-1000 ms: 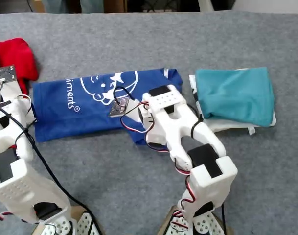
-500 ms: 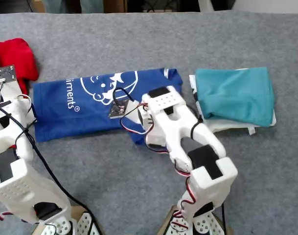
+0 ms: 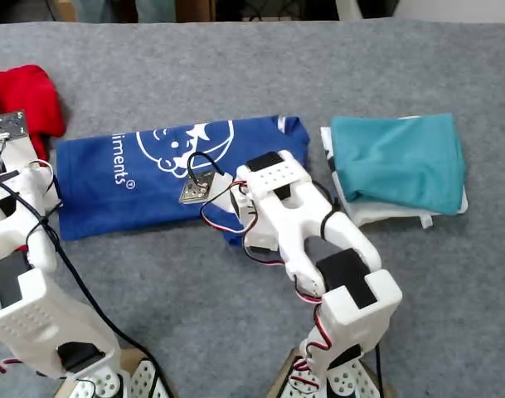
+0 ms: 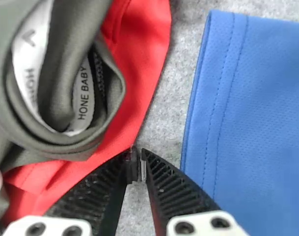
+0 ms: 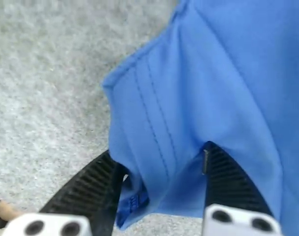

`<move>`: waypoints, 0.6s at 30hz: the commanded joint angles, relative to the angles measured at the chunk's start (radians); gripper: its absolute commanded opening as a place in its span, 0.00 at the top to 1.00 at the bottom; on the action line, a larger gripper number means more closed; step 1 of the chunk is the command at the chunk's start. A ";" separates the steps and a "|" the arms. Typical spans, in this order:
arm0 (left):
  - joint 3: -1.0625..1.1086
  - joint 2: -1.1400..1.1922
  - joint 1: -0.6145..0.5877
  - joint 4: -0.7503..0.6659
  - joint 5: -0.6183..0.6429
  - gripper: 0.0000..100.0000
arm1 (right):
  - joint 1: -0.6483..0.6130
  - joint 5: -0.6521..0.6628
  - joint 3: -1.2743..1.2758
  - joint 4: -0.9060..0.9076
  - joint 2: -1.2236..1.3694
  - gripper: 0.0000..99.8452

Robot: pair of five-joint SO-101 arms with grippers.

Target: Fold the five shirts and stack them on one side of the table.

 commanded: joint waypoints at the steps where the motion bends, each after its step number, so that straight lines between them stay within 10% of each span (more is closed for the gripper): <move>1: -0.030 -0.006 -0.008 0.000 0.005 0.95 | -0.034 -0.023 0.002 -0.032 0.047 0.71; 18: -0.028 -0.006 -0.008 0.005 0.002 0.95 | -0.028 -0.035 -0.016 -0.068 0.091 0.84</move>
